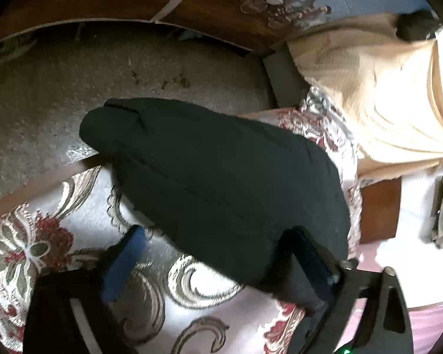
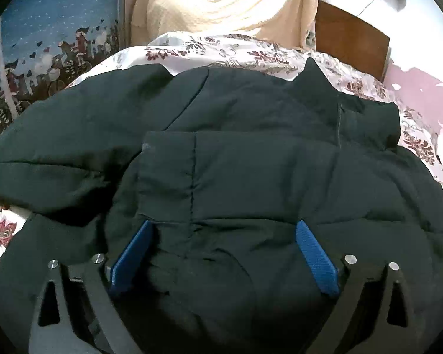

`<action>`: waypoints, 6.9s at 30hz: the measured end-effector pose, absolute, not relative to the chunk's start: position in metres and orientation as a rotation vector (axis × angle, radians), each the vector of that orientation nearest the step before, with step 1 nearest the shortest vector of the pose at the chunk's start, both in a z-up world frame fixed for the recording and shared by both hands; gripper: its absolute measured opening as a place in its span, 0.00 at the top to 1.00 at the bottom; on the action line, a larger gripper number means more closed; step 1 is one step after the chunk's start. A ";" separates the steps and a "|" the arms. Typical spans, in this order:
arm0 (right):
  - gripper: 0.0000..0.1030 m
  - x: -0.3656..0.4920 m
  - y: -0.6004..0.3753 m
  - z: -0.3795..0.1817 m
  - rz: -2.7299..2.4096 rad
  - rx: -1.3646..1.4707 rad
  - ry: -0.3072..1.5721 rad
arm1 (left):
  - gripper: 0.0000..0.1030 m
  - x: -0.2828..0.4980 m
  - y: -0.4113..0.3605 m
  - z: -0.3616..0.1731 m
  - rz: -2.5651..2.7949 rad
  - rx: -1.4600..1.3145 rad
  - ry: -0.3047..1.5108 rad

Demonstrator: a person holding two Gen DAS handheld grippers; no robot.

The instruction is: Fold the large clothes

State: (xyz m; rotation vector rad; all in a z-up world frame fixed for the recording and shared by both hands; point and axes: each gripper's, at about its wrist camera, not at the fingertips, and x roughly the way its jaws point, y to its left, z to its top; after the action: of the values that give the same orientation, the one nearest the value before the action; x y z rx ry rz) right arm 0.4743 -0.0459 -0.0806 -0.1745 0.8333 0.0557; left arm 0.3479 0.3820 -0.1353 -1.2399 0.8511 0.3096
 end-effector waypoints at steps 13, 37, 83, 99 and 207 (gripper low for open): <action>0.01 0.477 -0.046 -0.088 0.067 -0.175 0.836 | 0.94 0.360 0.378 -0.079 0.369 -1.036 0.665; 0.02 0.372 -0.250 0.000 -0.001 0.166 0.700 | 0.94 0.423 0.046 0.154 -0.281 -0.098 0.455; 0.42 0.360 -0.357 -0.102 0.018 0.684 0.809 | 0.12 0.402 0.106 -0.013 -0.113 -0.270 0.885; 0.93 0.395 -0.382 -0.013 -0.209 0.316 0.724 | 0.12 0.445 0.086 -0.016 -0.035 -0.164 0.920; 0.90 0.494 -0.320 -0.036 0.027 -0.046 0.715 | 0.97 0.560 -0.014 -0.032 -0.341 -0.166 0.927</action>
State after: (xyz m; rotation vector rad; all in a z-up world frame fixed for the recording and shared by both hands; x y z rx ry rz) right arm 0.4939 -0.3201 -0.0360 -0.0464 0.7154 0.0270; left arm 0.5596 -0.0143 -0.0322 -0.1663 0.9269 -0.3412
